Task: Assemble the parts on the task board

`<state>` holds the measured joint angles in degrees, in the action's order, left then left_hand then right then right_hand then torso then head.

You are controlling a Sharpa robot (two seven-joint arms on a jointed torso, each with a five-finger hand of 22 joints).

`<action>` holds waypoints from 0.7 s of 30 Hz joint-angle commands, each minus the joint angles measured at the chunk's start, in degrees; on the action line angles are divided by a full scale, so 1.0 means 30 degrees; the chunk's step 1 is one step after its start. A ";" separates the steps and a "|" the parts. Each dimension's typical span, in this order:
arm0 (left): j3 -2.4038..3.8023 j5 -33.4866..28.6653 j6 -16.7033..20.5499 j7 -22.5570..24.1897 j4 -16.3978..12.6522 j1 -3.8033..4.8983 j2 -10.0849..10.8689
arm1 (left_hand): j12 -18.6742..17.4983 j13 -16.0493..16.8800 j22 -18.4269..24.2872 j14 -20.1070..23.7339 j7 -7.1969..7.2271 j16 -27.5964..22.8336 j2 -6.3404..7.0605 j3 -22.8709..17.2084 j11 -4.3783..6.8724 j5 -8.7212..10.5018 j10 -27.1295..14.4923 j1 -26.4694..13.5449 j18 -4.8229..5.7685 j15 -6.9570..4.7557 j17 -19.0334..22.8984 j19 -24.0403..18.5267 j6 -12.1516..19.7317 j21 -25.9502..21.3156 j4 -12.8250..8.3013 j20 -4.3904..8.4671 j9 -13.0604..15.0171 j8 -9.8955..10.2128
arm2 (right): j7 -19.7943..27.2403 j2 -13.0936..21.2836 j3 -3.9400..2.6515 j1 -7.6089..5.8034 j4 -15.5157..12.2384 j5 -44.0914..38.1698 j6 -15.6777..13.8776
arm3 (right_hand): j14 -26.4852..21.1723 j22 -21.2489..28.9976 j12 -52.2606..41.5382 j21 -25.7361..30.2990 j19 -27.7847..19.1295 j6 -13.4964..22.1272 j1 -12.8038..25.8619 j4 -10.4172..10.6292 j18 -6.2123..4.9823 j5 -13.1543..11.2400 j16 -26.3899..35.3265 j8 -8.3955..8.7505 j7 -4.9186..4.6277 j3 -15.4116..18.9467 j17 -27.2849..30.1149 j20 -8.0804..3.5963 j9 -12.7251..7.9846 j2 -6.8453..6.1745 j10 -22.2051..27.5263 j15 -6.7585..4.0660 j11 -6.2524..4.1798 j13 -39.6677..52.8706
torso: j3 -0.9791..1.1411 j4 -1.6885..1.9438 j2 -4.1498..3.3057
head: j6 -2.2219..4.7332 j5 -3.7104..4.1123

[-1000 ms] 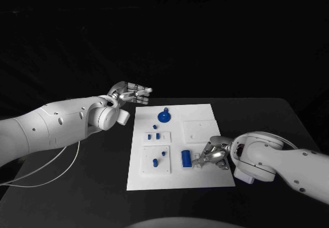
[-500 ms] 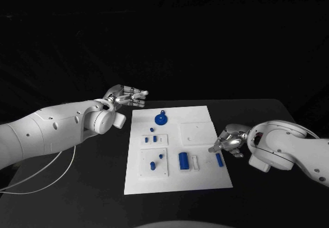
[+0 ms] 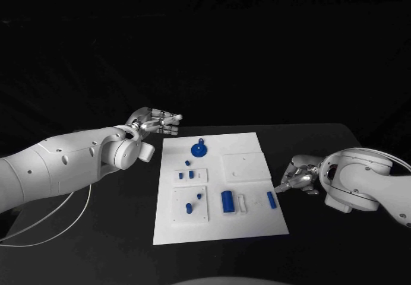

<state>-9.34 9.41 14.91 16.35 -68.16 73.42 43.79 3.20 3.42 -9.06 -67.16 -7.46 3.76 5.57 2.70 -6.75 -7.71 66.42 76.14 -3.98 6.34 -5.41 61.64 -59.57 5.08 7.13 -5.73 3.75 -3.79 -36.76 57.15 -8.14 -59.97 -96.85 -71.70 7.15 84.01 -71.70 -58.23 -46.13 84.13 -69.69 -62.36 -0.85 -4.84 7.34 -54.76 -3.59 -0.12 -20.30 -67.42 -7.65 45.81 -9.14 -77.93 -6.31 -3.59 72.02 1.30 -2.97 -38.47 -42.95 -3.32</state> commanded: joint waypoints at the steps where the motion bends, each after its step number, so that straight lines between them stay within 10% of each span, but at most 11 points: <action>1: 0.0012 0.0044 -0.0127 0.0271 -0.0068 0.0003 -0.0006 | 0.0058 0.0012 -0.0007 -0.0097 -0.0040 -0.0063 -0.0177 0.0015 -0.0003 -0.0074 0.0075 -0.0054 0.0308 0.0033 -0.0017 -0.0099 -0.0067 0.0092 -0.0101 0.0066 0.0004 0.0052 | -0.0152 -0.0066 0.0171 0.0052 -0.0093 -0.1964 0.1110 | -0.0005 -0.0020 0.0084 -0.0036 0.0994 0.0124 0.0106 0.0371 0.0161 -0.0240 0.0045 -0.0045 0.0089 -0.0235 -0.0005 -0.0029 0.0431 -0.0317 0.0040 -0.0057 -0.0054 -0.0016 | -0.0022 0.0009 0.0005 | -0.0009 0.0033; 21: 0.0007 0.0019 -0.0313 0.0163 -0.0045 0.0002 0.0000 | 0.0060 0.0013 -0.0018 -0.0102 -0.0046 -0.0066 -0.0125 0.0001 -0.0017 -0.0047 0.0017 -0.0216 0.0323 0.0033 -0.0035 -0.0111 -0.0013 0.0108 0.0059 0.0076 0.0003 0.0054 | -0.0188 -0.0910 0.1165 0.0418 -0.0149 -0.2258 0.0940 | 0.0002 -0.0018 0.0020 -0.0031 0.1000 0.0165 0.1184 0.1467 0.0141 -0.1308 0.0023 -0.0038 0.0055 -0.1231 -0.0030 -0.0020 0.1052 -0.0717 -0.0016 -0.0055 -0.0038 0.0000 | 0.0006 0.0016 -0.0012 | -0.0209 -0.0096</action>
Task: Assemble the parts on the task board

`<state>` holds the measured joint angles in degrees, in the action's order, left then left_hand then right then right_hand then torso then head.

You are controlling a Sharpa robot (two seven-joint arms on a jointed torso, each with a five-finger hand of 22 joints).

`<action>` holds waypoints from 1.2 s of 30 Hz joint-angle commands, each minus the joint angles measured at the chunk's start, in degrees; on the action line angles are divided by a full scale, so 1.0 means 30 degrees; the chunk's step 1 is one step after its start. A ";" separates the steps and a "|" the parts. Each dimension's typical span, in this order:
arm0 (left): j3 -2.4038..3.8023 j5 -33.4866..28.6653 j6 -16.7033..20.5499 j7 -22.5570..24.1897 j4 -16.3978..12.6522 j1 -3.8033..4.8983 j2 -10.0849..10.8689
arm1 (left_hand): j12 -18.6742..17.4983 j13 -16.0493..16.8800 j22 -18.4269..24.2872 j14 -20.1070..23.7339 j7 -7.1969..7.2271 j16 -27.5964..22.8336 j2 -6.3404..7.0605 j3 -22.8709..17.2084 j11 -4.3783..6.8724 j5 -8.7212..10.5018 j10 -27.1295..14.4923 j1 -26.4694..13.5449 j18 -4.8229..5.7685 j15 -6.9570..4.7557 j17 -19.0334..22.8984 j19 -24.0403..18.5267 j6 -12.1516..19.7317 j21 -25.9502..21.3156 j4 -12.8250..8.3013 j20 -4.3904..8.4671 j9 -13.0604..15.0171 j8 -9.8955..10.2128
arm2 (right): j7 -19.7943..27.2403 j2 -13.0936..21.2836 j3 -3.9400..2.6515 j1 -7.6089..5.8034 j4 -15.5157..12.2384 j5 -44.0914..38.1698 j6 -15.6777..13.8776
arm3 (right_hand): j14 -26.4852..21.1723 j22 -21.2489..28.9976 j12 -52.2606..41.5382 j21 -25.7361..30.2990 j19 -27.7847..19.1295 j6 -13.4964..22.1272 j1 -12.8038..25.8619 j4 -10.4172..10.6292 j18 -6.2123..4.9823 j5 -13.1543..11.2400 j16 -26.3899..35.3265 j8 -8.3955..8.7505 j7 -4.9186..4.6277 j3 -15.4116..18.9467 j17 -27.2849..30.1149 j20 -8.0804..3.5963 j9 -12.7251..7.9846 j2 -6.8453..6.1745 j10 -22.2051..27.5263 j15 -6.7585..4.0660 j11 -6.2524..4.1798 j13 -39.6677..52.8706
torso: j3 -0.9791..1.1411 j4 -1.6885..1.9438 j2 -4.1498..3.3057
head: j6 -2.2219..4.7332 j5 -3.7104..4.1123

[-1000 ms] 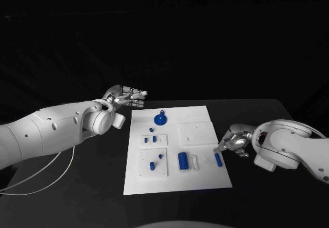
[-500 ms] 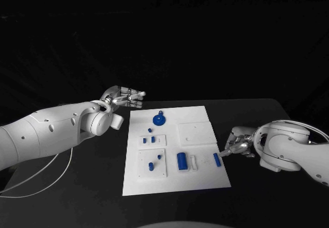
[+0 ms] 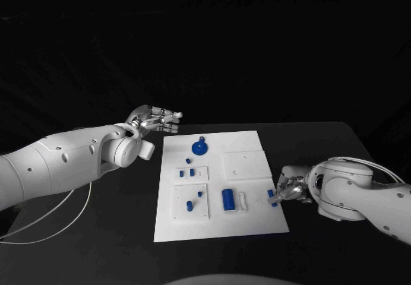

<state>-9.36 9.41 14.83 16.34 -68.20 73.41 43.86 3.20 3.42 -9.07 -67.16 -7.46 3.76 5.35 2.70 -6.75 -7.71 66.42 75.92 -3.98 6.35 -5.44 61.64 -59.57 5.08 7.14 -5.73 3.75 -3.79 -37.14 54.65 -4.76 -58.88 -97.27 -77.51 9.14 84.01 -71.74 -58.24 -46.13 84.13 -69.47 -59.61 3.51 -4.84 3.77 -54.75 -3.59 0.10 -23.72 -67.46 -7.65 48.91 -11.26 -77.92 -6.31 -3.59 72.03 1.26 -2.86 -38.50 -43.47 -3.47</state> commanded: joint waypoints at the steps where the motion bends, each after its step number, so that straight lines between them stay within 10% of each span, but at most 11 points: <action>1: 0.0011 0.0019 -0.0291 0.0161 -0.0030 0.0002 -0.0020 | 0.0059 0.0013 -0.0016 -0.0100 -0.0046 -0.0067 -0.0049 -0.0003 -0.0018 -0.0050 0.0013 -0.0148 0.0322 0.0034 -0.0023 -0.0114 -0.0008 0.0108 0.0073 0.0075 0.0002 0.0054 | -0.0062 -0.0104 0.0055 0.0071 0.0014 -0.0376 0.0250 | 0.0003 -0.0003 0.0023 -0.0029 0.1001 0.0090 0.0269 0.0012 0.0140 -0.0115 0.0023 -0.0038 -0.0018 -0.0090 -0.0017 -0.0020 0.0021 -0.0009 -0.0017 -0.0056 -0.0038 -0.0003 | 0.0019 -0.0019 -0.0001 | -0.0035 -0.0047; 7: 0.0008 0.0017 -0.0329 0.0129 -0.0035 0.0002 -0.0013 | 0.0058 0.0013 -0.0016 -0.0093 -0.0045 -0.0068 -0.0045 -0.0022 -0.0019 -0.0057 0.0000 -0.0161 0.0323 0.0037 -0.0023 -0.0120 0.0004 0.0108 0.0119 0.0072 0.0002 0.0055 | -0.0108 -0.0358 0.0153 0.0157 0.0227 -0.0975 0.0056 | 0.0007 0.0018 0.0061 -0.0032 0.1007 0.0081 0.0275 -0.0252 0.0150 0.0034 0.0037 -0.0035 0.0026 -0.0495 -0.0003 -0.0035 0.0064 0.0179 -0.0029 -0.0072 -0.0071 -0.0044 | 0.0022 -0.0020 0.0000 | -0.0048 -0.0076; 27: 0.0000 0.0017 -0.0443 -0.0006 -0.0044 0.0002 -0.0002 | 0.0057 0.0013 -0.0016 -0.0091 -0.0066 -0.0065 -0.0012 -0.0056 -0.0031 -0.0053 -0.0025 -0.0190 0.0325 0.0039 -0.0031 -0.0139 0.0045 0.0106 0.0262 0.0067 0.0002 0.0054 | -0.0217 -0.1128 0.0715 0.0362 0.0881 -0.2644 0.0135 | -0.0021 0.0032 -0.0017 -0.0079 0.0994 0.0412 0.0551 -0.3026 0.0200 0.4594 0.0103 -0.0021 0.0056 -0.1720 0.0050 -0.0076 -0.0505 0.0954 0.0165 -0.0110 -0.0108 0.0153 | 0.0001 -0.0012 0.0009 | -0.0133 -0.0124; 36: -0.0003 0.0017 -0.0506 -0.0070 -0.0050 0.0002 0.0005 | 0.0058 0.0013 -0.0014 -0.0098 -0.0081 -0.0064 -0.0020 -0.0073 -0.0035 -0.0046 -0.0026 -0.0183 0.0329 0.0036 -0.0034 -0.0149 0.0070 0.0102 0.0299 0.0066 0.0001 0.0055 | -0.0215 -0.1150 0.0858 0.0365 0.0870 -0.2049 0.0071 | -0.0100 -0.0093 0.0467 -0.0136 0.0969 0.1079 0.0174 -0.5139 0.0113 1.0216 0.0093 -0.0036 -0.0676 -0.3455 -0.0024 0.0024 -0.1190 0.1682 0.0532 0.0038 0.0148 -0.0046 | 0.0010 -0.0006 0.0009 | -0.0154 -0.0130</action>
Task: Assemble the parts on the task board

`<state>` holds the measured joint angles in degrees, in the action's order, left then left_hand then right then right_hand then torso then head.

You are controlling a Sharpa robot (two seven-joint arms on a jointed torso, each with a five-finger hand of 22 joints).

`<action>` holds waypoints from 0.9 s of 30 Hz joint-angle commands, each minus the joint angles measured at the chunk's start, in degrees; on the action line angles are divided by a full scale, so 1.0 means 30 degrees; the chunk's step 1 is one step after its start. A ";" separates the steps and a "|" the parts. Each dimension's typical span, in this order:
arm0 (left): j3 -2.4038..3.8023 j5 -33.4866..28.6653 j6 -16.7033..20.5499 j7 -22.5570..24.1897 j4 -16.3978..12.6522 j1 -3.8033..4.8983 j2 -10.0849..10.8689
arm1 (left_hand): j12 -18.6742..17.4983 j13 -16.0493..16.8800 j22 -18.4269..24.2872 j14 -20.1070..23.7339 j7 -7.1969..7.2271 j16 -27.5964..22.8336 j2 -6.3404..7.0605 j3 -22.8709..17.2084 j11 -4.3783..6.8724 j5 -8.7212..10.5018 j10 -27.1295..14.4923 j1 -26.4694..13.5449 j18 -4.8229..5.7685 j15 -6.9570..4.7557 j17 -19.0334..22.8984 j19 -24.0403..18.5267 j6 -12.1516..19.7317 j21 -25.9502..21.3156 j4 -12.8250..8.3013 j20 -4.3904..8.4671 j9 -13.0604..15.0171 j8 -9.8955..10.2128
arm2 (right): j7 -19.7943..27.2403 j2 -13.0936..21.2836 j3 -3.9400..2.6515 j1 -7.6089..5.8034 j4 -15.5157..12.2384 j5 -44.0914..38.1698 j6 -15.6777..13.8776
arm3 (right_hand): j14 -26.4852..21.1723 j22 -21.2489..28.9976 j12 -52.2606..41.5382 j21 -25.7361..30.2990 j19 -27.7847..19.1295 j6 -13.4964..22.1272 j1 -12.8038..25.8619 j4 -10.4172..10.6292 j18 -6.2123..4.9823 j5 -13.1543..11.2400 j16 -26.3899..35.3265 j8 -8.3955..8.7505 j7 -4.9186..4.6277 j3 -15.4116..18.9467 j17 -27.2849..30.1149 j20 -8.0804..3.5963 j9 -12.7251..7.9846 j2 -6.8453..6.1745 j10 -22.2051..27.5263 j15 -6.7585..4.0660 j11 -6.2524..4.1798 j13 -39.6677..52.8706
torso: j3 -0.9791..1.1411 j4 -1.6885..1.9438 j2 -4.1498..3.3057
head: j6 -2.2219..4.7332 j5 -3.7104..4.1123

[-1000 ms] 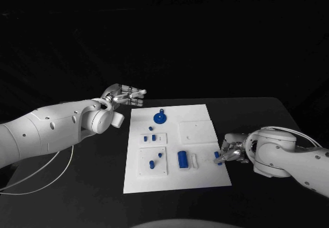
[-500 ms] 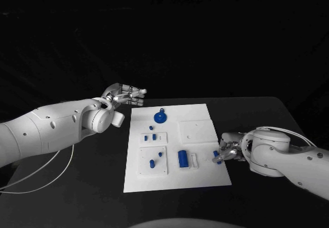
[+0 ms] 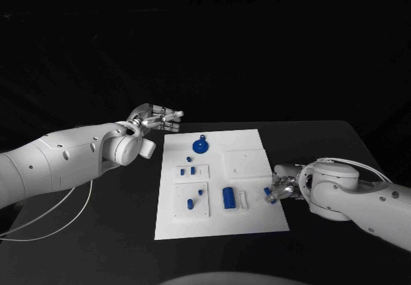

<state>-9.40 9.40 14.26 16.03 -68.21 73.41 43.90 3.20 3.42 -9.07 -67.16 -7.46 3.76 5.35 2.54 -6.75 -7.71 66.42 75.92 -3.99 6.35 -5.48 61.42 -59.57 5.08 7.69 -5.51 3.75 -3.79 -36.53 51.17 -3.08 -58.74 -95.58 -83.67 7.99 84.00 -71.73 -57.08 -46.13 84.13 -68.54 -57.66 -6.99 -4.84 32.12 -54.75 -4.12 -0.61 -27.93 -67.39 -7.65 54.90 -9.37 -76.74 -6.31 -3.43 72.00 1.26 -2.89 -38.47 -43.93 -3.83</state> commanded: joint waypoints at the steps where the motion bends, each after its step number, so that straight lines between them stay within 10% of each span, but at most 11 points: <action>1: 0.0011 0.0019 -0.0324 0.0027 -0.0047 0.0003 -0.0006 | 0.0058 0.0013 -0.0014 -0.0098 -0.0081 -0.0064 -0.0020 -0.0019 -0.0035 -0.0046 -0.0026 -0.0183 0.0331 0.0036 -0.0022 -0.0075 0.0070 0.0102 0.0114 -0.0006 0.0001 0.0055 | -0.0413 0.0010 0.0302 0.0320 0.0308 0.0219 0.0419 | -0.0107 -0.0136 0.0096 -0.0134 0.0962 0.0816 -0.0194 -0.1879 0.0074 0.1078 0.0082 0.0161 -0.0509 -0.2750 -0.0063 0.0047 -0.3462 0.1150 0.0159 0.0039 0.0099 -0.0035 | 0.0011 0.0009 -0.0005 | 0.0000 -0.0011; 27: -0.0004 0.0019 -0.0377 -0.0060 -0.0054 0.0003 0.0003 | 0.0059 0.0013 -0.0013 -0.0112 -0.0111 -0.0064 -0.0062 -0.0040 -0.0057 -0.0087 -0.0057 -0.0171 0.0335 0.0037 -0.0028 -0.0074 0.0106 0.0103 0.0140 -0.0003 0.0002 0.0053 | -0.0100 0.0291 0.0255 0.0299 -0.0472 0.5980 -0.2404 | -0.0126 -0.0476 0.0134 -0.0034 0.0978 0.0483 0.0446 -0.2780 -0.0019 0.1901 0.0216 0.0131 -0.0535 -0.3896 -0.0073 0.0004 -0.4047 0.1495 0.0049 -0.0038 0.0068 -0.0077 | 0.0004 -0.0005 0.0000 | -0.0104 -0.0172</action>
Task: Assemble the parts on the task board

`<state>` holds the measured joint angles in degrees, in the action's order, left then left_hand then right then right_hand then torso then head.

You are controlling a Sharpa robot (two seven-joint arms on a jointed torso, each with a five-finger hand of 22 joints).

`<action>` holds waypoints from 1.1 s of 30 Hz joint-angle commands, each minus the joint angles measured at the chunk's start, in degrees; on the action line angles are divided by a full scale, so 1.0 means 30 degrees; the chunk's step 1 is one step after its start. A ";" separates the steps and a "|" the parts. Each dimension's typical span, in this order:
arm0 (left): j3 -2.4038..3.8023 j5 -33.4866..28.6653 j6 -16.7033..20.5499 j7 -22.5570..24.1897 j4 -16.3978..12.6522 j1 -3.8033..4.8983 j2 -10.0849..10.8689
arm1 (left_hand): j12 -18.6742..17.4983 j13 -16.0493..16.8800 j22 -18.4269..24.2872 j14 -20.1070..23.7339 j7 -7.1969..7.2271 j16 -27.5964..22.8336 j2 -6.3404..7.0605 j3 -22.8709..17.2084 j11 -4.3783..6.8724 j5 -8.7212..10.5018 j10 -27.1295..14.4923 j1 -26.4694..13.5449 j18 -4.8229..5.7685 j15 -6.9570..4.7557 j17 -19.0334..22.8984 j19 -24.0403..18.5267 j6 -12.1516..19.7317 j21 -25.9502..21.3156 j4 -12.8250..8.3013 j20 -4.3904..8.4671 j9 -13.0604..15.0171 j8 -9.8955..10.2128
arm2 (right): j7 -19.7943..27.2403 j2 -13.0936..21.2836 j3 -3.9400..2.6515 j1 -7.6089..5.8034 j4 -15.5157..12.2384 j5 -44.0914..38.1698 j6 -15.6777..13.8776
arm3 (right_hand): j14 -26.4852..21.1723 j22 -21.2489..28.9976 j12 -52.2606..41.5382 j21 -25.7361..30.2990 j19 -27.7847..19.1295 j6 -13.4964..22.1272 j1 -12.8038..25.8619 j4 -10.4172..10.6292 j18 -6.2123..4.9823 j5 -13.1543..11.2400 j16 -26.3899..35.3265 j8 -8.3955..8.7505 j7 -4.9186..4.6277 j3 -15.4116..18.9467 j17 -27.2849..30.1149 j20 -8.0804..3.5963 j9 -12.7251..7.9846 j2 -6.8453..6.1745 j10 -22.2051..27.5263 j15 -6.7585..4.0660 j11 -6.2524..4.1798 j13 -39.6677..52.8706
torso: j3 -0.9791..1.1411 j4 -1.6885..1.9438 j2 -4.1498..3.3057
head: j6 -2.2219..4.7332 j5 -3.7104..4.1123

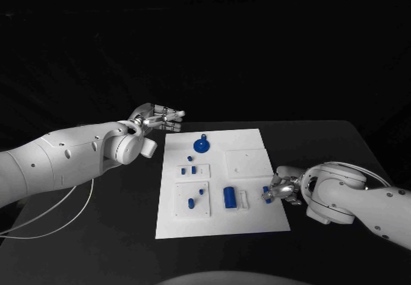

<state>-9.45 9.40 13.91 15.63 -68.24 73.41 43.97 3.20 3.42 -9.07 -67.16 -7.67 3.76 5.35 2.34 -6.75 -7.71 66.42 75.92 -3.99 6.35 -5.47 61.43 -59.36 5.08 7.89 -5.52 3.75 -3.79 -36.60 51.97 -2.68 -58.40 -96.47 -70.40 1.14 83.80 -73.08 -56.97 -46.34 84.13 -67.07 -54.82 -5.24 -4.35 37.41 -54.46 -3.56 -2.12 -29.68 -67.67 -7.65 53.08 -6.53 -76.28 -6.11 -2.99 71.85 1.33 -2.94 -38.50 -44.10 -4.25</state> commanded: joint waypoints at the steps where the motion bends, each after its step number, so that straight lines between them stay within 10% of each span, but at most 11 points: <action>1: 0.0011 0.0019 -0.0261 0.0072 -0.0043 0.0003 -0.0022 | 0.0059 0.0014 -0.0013 -0.0112 -0.0041 -0.0064 -0.0062 0.0027 -0.0057 -0.0087 -0.0057 -0.0171 0.0335 0.0037 -0.0031 -0.0076 0.0035 0.0103 0.0073 0.0000 0.0002 0.0053 | -0.0077 0.0040 0.0108 0.0179 -0.0276 0.1684 -0.0162 | -0.0060 -0.0025 0.0098 0.0038 0.0978 -0.0009 -0.0500 -0.3362 -0.0184 0.0137 0.0119 -0.0056 -0.0033 -0.3314 0.0019 0.0004 -0.3442 0.0548 -0.0105 -0.0106 -0.0077 -0.0025 | -0.0018 0.0009 0.0009 | -0.0045 -0.0031; 33: 0.0005 0.0025 -0.0338 0.0043 -0.0036 0.0003 -0.0047 | 0.0059 0.0014 -0.0013 -0.0112 -0.0041 -0.0064 -0.0062 0.0027 -0.0057 -0.0087 -0.0057 -0.0171 0.0335 0.0037 -0.0031 -0.0076 0.0035 0.0103 0.0073 0.0000 0.0002 0.0053 | -0.0072 -0.1230 0.0028 0.0151 -0.0752 0.2199 -0.0408 | -0.0062 -0.0063 0.0136 0.0119 0.0984 -0.0023 -0.0624 -0.3331 -0.0176 0.0396 0.0192 -0.0055 -0.0025 -0.2967 0.0042 -0.0002 -0.3421 0.0556 -0.0098 -0.0107 -0.0077 -0.0055 | -0.0010 0.0013 0.0001 | -0.0142 -0.0142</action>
<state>-9.46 9.40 13.70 15.48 -68.23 73.41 43.91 3.20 3.42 -9.07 -67.16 -7.67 3.76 5.35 2.34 -6.75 -7.71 66.42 75.92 -3.99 6.35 -5.49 61.43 -59.36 5.08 7.89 -5.52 3.75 -3.79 -36.84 48.36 -2.60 -58.00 -98.74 -63.71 -0.06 83.73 -73.18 -56.75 -46.34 84.13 -66.90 -55.21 -6.89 -4.25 38.23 -54.25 -3.48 -2.26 -30.54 -67.60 -7.65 42.82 -6.17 -76.28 -6.03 -2.98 71.73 1.32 -2.89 -38.50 -44.50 -4.64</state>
